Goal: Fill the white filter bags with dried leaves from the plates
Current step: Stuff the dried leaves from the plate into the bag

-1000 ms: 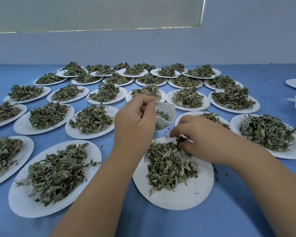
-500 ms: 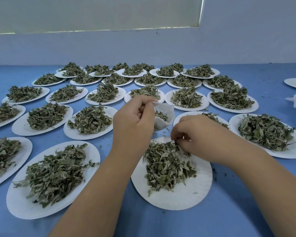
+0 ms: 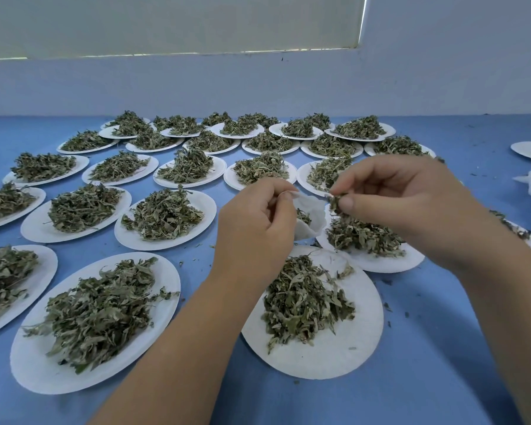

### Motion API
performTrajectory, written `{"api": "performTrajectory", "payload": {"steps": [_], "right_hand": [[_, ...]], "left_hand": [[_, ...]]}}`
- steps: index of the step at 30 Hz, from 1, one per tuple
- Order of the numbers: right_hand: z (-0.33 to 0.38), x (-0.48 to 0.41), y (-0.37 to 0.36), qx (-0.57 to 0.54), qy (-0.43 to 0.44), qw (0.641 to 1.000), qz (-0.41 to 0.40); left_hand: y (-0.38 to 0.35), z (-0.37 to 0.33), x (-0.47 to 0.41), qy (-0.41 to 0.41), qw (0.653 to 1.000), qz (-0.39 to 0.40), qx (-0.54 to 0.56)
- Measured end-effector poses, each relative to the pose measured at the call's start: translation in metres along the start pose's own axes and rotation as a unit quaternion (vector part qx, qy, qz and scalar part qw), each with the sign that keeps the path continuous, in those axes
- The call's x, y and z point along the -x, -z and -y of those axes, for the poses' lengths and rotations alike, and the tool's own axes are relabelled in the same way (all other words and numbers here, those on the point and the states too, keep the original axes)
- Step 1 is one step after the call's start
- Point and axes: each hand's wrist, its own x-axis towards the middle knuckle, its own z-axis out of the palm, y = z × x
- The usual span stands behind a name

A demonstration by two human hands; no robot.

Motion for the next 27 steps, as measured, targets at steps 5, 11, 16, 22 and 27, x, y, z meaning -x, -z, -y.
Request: {"api": "performTrajectory", "payload": {"steps": [5,11,16,22,27], "right_hand": [[-0.006,-0.003,-0.025,0.09,0.005,0.996,-0.006],[-0.018,-0.005,-0.043,0.261,0.028,0.959,-0.104],[-0.018,-0.004,-0.044,0.282,0.065,0.952,-0.098],[-0.017,0.0,-0.048,0.307,0.087,0.948,-0.008],[-0.009,0.003,-0.039,0.221,0.095,0.968,-0.07]], "left_hand": [[-0.001,-0.001,0.001,-0.001,1.0,0.02,0.015],[-0.001,-0.004,0.001,0.009,0.999,0.039,0.033],[0.001,-0.007,0.002,0.023,0.998,0.036,0.054],[0.006,-0.006,-0.001,0.061,0.995,0.024,0.076],[0.011,-0.004,-0.004,0.056,0.997,-0.01,0.06]]}}
